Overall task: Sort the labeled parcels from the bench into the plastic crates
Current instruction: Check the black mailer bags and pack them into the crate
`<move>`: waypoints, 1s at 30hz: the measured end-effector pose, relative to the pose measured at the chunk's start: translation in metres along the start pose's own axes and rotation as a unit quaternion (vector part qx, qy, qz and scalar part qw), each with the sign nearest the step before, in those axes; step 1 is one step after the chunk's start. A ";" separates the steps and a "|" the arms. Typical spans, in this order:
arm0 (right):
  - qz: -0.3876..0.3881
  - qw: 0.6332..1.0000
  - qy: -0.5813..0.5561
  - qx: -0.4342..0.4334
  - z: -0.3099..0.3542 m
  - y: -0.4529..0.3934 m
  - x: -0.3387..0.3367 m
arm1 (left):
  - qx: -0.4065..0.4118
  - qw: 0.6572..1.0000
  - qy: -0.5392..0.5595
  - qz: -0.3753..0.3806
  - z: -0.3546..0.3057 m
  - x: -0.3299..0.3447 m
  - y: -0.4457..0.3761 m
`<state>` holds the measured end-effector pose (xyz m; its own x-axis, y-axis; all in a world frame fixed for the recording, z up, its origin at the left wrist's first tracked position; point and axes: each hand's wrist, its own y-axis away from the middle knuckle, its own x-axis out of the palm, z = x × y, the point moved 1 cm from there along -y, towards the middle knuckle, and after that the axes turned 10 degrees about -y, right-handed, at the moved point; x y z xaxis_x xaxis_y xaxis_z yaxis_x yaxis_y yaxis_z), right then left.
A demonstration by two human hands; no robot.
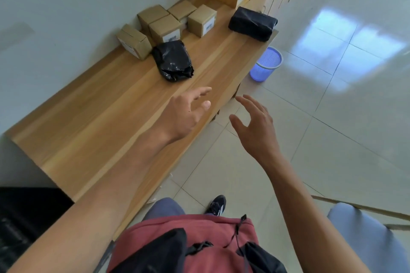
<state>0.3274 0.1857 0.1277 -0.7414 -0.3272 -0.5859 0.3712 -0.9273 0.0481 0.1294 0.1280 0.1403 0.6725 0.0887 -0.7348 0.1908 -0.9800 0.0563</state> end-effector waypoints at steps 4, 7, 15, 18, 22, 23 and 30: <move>0.045 0.999 0.006 -0.013 -0.007 -0.040 -0.003 | -0.041 0.999 0.013 -0.016 0.008 0.008 -0.023; 0.072 0.997 0.003 -0.024 -0.007 -0.076 0.005 | -0.074 0.997 0.022 -0.030 0.022 0.006 -0.045; 0.139 0.989 0.035 -0.037 -0.001 -0.182 0.039 | -0.154 0.982 0.078 -0.079 0.073 -0.012 -0.123; 0.167 0.983 0.061 -0.045 0.004 -0.222 0.051 | -0.193 0.971 0.101 -0.096 0.097 -0.020 -0.152; 0.193 0.977 0.077 -0.045 0.004 -0.262 0.065 | -0.221 0.965 0.107 -0.093 0.119 -0.022 -0.178; 0.201 0.975 0.083 -0.045 0.003 -0.270 0.069 | -0.227 0.964 0.107 -0.092 0.123 -0.023 -0.183; 0.261 0.960 0.082 -0.055 -0.003 -0.326 0.105 | -0.286 0.947 0.118 -0.090 0.149 -0.017 -0.222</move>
<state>0.1301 0.4545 0.0484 -0.3428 -0.7013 -0.6250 0.7322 -0.6163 0.2900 -0.0313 0.3178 0.0393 0.7197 0.3487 -0.6003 0.6283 -0.6950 0.3496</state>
